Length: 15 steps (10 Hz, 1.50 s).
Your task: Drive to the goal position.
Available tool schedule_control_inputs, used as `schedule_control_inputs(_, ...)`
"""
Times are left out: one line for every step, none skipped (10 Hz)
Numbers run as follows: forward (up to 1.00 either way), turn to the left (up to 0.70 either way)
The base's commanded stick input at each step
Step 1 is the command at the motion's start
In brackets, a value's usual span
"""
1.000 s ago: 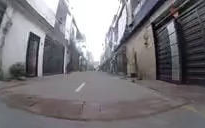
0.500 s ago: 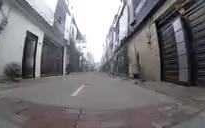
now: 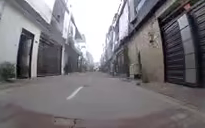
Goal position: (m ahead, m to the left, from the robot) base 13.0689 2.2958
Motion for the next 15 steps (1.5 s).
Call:
schedule_control_inputs(0.7,-0.19)
schedule_control_inputs(0.7,-0.2)
schedule_control_inputs(0.7,-0.19)
schedule_control_inputs(0.7,-0.15)
schedule_control_inputs(0.7,-0.01)
schedule_control_inputs(0.7,0.0)
schedule_control_inputs(0.7,0.0)
schedule_control_inputs(0.7,0.0)
schedule_control_inputs(0.7,0.0)
schedule_control_inputs(0.7,0.0)
schedule_control_inputs(0.7,0.0)
schedule_control_inputs(0.7,0.0)
schedule_control_inputs(0.7,0.0)
schedule_control_inputs(0.7,0.0)
schedule_control_inputs(0.7,0.0)
